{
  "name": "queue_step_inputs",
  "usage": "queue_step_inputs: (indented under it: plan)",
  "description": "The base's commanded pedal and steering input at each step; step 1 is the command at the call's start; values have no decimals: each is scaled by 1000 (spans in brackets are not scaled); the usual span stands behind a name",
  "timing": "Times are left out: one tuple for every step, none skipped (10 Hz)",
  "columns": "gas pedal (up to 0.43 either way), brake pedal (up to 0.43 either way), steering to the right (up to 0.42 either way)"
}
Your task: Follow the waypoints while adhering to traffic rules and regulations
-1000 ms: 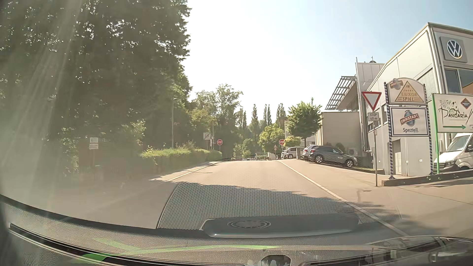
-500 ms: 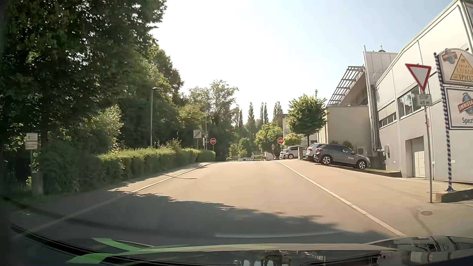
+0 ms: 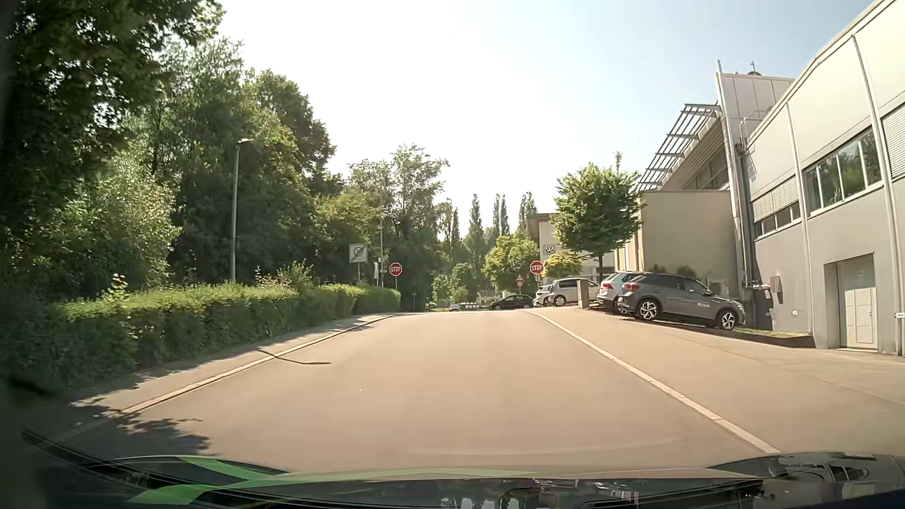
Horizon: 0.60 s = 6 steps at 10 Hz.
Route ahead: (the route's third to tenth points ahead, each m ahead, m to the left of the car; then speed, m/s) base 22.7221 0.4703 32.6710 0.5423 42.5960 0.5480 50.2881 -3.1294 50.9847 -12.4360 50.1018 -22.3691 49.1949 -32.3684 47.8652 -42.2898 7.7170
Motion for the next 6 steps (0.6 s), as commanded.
queue_step_inputs:
  plan:
    - [150, 0, 4]
    - [130, 0, 4]
    - [67, 0, 2]
    - [39, 0, 2]
    - [20, 0, 2]
    - [8, 0, 2]
